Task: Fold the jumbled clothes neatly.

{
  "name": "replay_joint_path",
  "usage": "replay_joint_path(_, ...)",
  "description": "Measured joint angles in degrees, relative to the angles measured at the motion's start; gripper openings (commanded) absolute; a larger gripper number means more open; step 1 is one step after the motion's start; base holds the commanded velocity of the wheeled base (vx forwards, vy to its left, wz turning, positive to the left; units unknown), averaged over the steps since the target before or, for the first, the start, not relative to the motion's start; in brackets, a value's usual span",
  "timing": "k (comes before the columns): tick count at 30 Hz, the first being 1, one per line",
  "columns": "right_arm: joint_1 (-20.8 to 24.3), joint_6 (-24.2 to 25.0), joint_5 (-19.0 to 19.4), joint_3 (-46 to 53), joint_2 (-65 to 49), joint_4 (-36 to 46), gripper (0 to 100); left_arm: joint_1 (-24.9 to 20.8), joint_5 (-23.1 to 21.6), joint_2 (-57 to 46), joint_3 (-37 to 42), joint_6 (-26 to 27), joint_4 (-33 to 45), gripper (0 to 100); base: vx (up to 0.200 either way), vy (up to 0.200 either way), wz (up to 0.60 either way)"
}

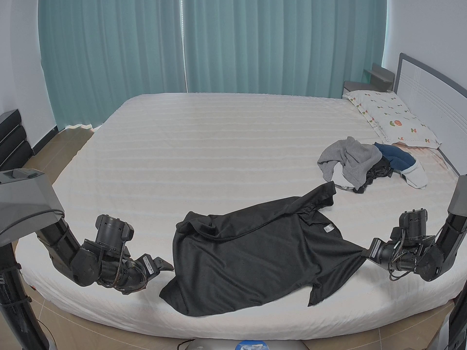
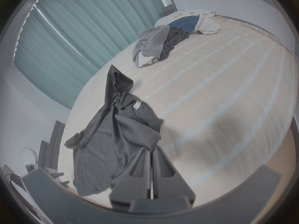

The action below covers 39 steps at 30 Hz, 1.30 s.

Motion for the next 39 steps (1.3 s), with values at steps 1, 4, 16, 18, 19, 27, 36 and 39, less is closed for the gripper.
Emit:
replay_joint_path(1,-0.3,0.0,-0.1,-0.2,0.3,-0.6,0,-0.3,0.5,0.1,0.1,0.1,0.0,100,0.000,0.000,0.00)
replay_joint_path(4,-1.4,-0.2,-0.3,-0.7,2.0,-3.0,100,-2.0,2.9,0.8,0.4,0.2,-1.0,100,0.000,0.000,0.00)
replay_joint_path(16,-2.8,2.8,4.8,-1.2,5.9,-5.8,100,-3.9,4.0,2.7,1.5,0.1,-4.7,100,0.000,0.000,0.00)
replay_joint_path(18,-2.7,5.6,5.8,-1.2,5.8,-5.9,100,-3.9,4.0,2.8,1.6,-0.1,-4.9,100,0.000,0.000,0.00)
replay_joint_path(19,-2.6,6.8,6.1,-1.2,5.7,-6.0,100,-4.0,4.0,2.9,1.5,-0.2,-5.0,100,0.000,0.000,0.00)
replay_joint_path(27,-1.6,15.5,7.2,-1.4,5.6,-9.5,100,-3.9,3.8,2.8,1.1,-3.4,-5.3,100,0.025,0.000,0.00)
replay_joint_path(36,-0.1,18.7,7.4,0.0,5.7,-12.4,100,-3.4,3.1,2.5,0.7,-5.4,-5.4,100,0.178,0.000,0.00)
replay_joint_path(39,0.5,18.5,7.3,0.2,5.7,-12.4,100,-3.4,3.2,2.5,0.6,-5.4,-5.4,100,0.000,0.000,0.00)
